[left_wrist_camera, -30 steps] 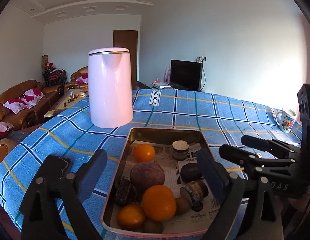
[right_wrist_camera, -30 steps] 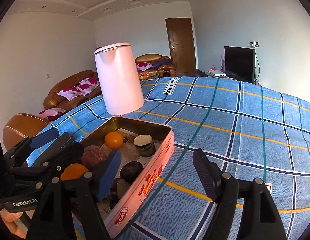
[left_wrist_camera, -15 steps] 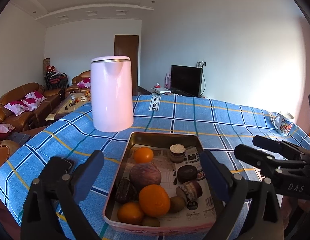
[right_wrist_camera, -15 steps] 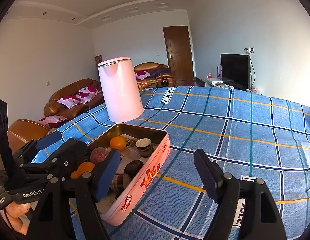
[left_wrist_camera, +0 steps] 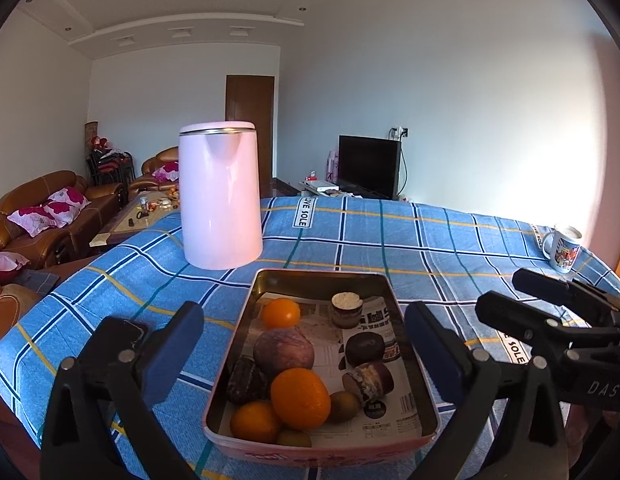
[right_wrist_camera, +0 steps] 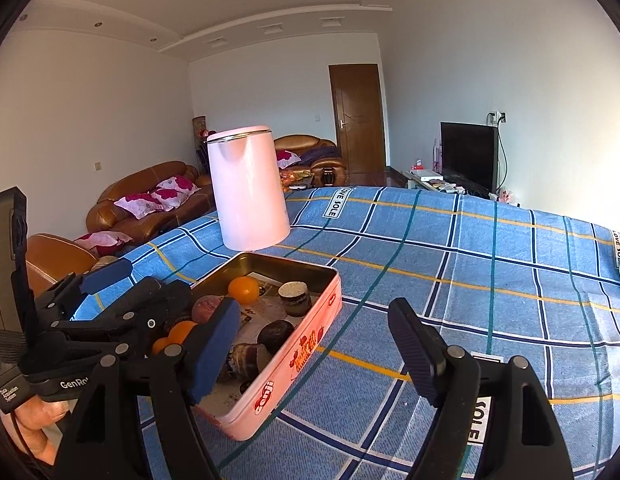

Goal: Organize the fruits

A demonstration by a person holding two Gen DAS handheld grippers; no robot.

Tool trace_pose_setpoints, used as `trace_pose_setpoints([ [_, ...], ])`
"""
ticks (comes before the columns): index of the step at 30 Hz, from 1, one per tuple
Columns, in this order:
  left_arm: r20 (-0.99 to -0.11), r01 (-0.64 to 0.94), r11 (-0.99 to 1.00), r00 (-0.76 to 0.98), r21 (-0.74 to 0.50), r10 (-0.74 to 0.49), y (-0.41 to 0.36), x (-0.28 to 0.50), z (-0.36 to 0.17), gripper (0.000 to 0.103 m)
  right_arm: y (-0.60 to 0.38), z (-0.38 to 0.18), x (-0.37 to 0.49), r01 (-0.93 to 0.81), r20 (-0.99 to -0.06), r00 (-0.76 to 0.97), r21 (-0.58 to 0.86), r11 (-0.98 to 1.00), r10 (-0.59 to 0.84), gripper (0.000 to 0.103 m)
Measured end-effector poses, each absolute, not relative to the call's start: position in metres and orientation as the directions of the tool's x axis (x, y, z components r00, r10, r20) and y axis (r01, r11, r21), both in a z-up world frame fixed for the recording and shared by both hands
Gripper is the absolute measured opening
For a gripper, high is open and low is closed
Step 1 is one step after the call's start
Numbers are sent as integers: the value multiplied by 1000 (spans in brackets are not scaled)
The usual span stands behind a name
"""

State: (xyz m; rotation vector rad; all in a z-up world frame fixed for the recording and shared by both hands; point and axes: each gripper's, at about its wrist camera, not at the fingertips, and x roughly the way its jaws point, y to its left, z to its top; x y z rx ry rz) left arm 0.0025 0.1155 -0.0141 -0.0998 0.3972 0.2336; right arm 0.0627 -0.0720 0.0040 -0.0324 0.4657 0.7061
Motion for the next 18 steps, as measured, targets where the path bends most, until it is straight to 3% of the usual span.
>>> trace_pose_setpoints([
  [18,-402,-236,970,894,-48,198,110,3,-13,102,-79,5,56,-627,-398,677,128,769,619,80],
])
